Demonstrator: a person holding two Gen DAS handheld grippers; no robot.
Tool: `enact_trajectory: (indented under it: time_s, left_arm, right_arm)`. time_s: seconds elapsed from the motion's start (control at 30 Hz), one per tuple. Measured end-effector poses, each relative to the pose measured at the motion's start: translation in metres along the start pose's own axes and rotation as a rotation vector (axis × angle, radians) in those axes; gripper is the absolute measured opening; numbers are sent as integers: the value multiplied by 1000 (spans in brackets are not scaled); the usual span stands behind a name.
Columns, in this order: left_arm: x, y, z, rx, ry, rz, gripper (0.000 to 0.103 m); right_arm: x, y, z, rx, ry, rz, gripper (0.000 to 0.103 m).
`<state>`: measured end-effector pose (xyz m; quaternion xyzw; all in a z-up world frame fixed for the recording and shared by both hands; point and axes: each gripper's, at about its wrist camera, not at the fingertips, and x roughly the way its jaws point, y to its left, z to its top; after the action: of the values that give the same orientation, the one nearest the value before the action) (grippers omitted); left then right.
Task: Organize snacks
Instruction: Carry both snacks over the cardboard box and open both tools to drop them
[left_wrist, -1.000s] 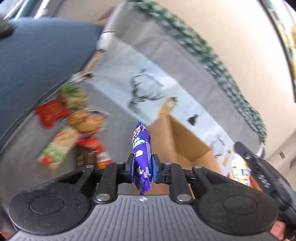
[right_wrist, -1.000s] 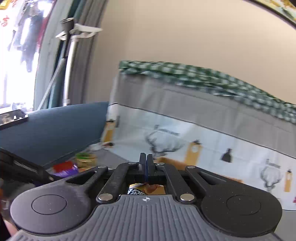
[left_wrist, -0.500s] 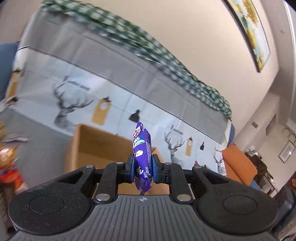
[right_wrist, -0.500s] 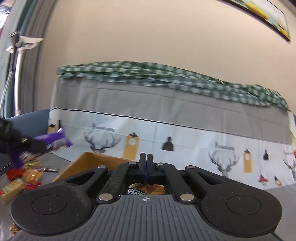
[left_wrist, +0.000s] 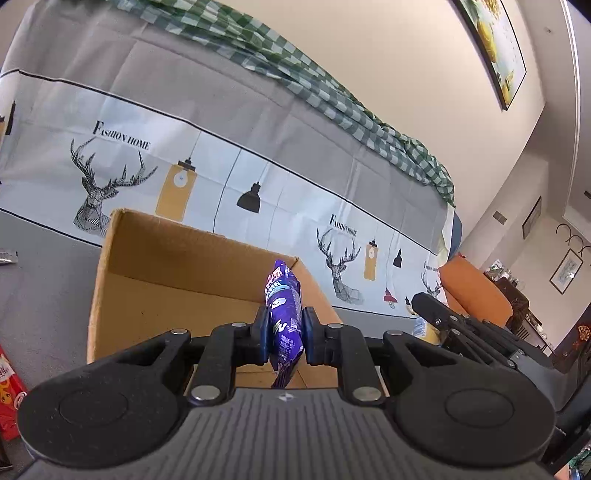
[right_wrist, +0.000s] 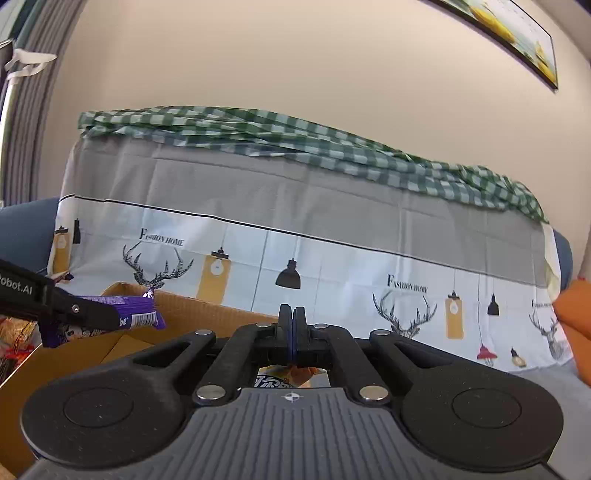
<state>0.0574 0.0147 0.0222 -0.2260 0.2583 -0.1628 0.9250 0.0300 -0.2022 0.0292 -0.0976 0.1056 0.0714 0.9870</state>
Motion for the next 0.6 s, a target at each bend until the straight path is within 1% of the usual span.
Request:
enact_trajectory:
  time_s: [0.2, 0.6]
  left_arm:
    - [1, -3, -1, 19, 1, 9, 19]
    - [-1, -4, -2, 25, 2, 17, 19]
  right_arm:
    - [5, 8, -1, -21, 15, 12, 0]
    - [7, 13, -1, -10, 26, 30, 0]
